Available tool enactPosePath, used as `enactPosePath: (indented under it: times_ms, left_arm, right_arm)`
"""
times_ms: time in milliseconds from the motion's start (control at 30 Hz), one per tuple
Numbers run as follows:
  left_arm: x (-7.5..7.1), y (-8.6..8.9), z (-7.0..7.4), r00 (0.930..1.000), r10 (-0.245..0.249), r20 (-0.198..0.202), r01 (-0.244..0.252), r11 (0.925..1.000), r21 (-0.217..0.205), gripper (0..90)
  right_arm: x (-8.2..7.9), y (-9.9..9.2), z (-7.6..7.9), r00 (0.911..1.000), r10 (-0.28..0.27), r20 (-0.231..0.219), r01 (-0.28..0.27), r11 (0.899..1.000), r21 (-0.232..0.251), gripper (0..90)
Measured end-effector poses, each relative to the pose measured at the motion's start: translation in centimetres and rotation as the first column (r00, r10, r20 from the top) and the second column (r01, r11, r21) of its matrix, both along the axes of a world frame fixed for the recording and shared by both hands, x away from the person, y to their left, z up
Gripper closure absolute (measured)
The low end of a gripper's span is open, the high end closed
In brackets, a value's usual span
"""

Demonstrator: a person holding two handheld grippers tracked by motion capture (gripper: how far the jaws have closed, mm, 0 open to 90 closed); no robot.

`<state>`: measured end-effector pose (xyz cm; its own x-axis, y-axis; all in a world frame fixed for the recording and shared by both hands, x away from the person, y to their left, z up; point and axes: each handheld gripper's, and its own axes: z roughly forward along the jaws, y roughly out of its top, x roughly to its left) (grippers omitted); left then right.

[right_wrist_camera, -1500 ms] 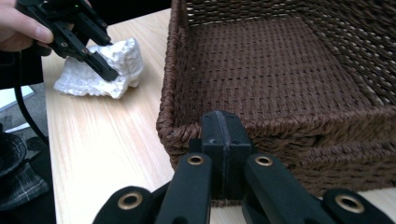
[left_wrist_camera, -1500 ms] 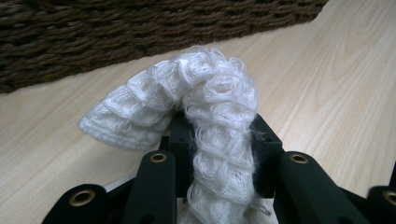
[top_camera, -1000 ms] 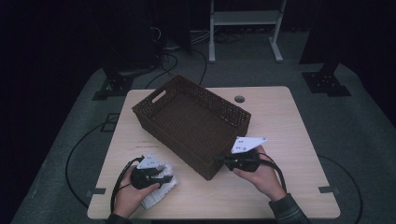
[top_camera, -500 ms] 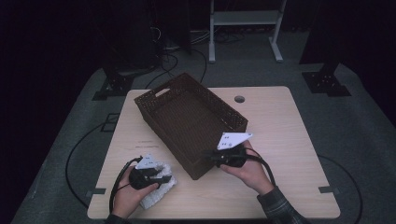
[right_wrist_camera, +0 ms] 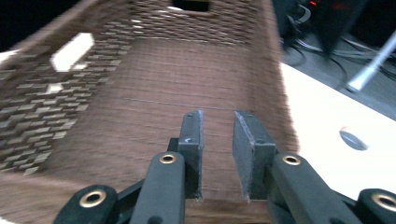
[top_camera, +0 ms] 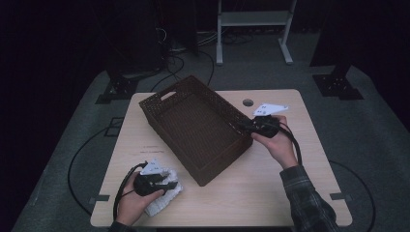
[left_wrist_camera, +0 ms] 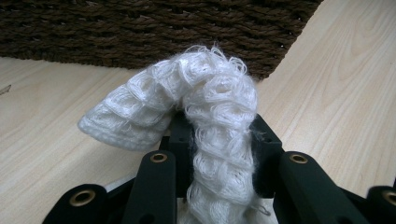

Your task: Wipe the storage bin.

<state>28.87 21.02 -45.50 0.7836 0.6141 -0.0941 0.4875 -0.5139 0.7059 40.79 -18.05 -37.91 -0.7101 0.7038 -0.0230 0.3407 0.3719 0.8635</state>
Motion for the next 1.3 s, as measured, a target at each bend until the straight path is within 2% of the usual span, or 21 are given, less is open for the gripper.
enactPosePath:
  times_ms: [33,100,133,200,333,400,433,533,567,667,833,900,933,967,1033,1100,1167,1200,1233,1267,1300]
  left_arm:
    - [0.0,0.0,0.0,1.0,-0.001,0.001,0.001,1.0,0.0,67.9]
    - [0.0,0.0,0.0,1.0,-0.005,0.001,0.005,1.0,0.005,67.9]
    - [0.0,0.1,0.0,1.0,-0.004,0.001,0.004,1.0,0.004,67.9]
    - [0.0,0.1,0.0,1.0,-0.004,0.001,0.004,1.0,0.003,67.9]
    - [0.0,0.0,0.0,1.0,-0.005,0.003,0.005,1.0,0.003,67.9]
    - [-0.1,0.0,-0.1,1.0,-0.006,0.004,0.006,1.0,0.002,68.0]
    - [0.0,0.0,-0.1,1.0,-0.007,0.002,0.007,1.0,0.004,68.0]
    - [0.0,0.0,-0.1,1.0,-0.007,0.002,0.007,1.0,0.006,68.0]
    - [0.0,-0.1,-0.1,1.0,-0.007,0.002,0.007,1.0,0.003,68.0]
    - [-0.1,-0.1,-0.1,1.0,-0.008,0.003,0.008,0.9999,0.006,68.0]
    - [-0.1,-0.1,-0.1,0.9999,-0.013,0.0,0.013,0.9999,0.009,68.1]
    - [-0.1,-0.1,-0.1,0.9999,-0.014,-0.001,0.014,0.9999,0.009,68.2]
    - [-0.1,-0.1,-0.1,0.9999,-0.014,-0.005,0.014,0.9999,0.009,68.2]
    - [-0.1,-0.1,-0.2,0.9999,-0.013,-0.004,0.013,0.9999,0.008,68.2]
    - [-0.1,0.0,-0.1,0.9999,-0.013,-0.004,0.013,0.9998,0.012,68.2]
    - [-0.2,0.0,-0.1,0.9999,-0.012,-0.005,0.012,0.9998,0.014,68.2]
    - [-0.2,-0.1,-0.1,0.9999,-0.011,-0.003,0.012,0.9998,0.016,68.2]
    - [-0.2,-0.1,-0.1,0.9999,-0.011,-0.003,0.012,0.9998,0.016,68.2]
    - [-0.2,-0.1,-0.1,0.9999,-0.012,-0.002,0.012,0.9998,0.017,68.2]
    - [-0.2,-0.1,-0.1,0.9999,-0.012,-0.002,0.012,0.9998,0.017,68.2]
    - [-0.2,-0.2,-0.1,0.9999,-0.01,-0.003,0.01,0.9998,0.016,68.2]
  right_arm:
    - [1.4,-0.7,-0.1,0.9992,-0.04,-0.005,0.039,0.999,-0.017,71.4]
    - [1.8,-0.9,-0.2,0.9988,-0.049,-0.009,0.049,0.999,-0.017,70.8]
    - [2.9,-1.3,-0.3,0.9972,-0.07,-0.027,0.069,0.997,-0.03,69.8]
    - [3.2,-1.4,-0.4,0.9967,-0.074,-0.033,0.073,0.997,-0.028,69.6]
    - [5.4,-1.5,-0.9,0.9936,-0.095,-0.061,0.093,0.995,-0.034,68.7]
    - [5.6,-1.6,-1.0,0.993,-0.097,-0.068,0.095,0.995,-0.027,69.0]
    - [6.1,-1.4,-1.5,0.9919,-0.081,-0.097,0.078,0.996,-0.033,69.7]
    - [6.4,-1.3,-1.8,0.9921,-0.062,-0.109,0.058,0.997,-0.041,70.7]
    - [6.6,-1.0,-2.0,0.9909,-0.063,-0.119,0.058,0.997,-0.045,74.7]
    - [6.7,-0.8,-2.1,0.9895,-0.067,-0.128,0.063,0.997,-0.034,80.6]
    - [6.2,-0.5,-2.0,0.9887,-0.107,-0.105,0.101,0.993,-0.057,82.3]
    - [6.0,-0.6,-2.0,0.9875,-0.119,-0.104,0.114,0.992,-0.053,82.4]
    - [5.7,-1.1,-2.0,0.9852,-0.139,-0.1,0.136,0.99,-0.045,82.5]
    - [5.7,-1.1,-2.0,0.9852,-0.139,-0.1,0.136,0.99,-0.045,82.5]
    - [5.3,-2.4,-2.0,0.9818,-0.16,-0.102,0.156,0.987,-0.043,82.6]
    - [5.2,-2.7,-2.0,0.9809,-0.166,-0.102,0.162,0.986,-0.044,82.6]
    - [4.5,-4.2,-2.0,0.9771,-0.192,-0.092,0.188,0.981,-0.051,82.5]
    - [4.5,-4.2,-2.0,0.9771,-0.192,-0.092,0.188,0.981,-0.051,82.5]
    - [4.0,-5.2,-2.1,0.9733,-0.212,-0.088,0.209,0.977,-0.048,82.5]
    - [4.0,-5.2,-2.1,0.9733,-0.212,-0.088,0.209,0.977,-0.048,82.5]
    - [3.5,-6.3,-2.2,0.9684,-0.237,-0.079,0.233,0.971,-0.051,82.4]
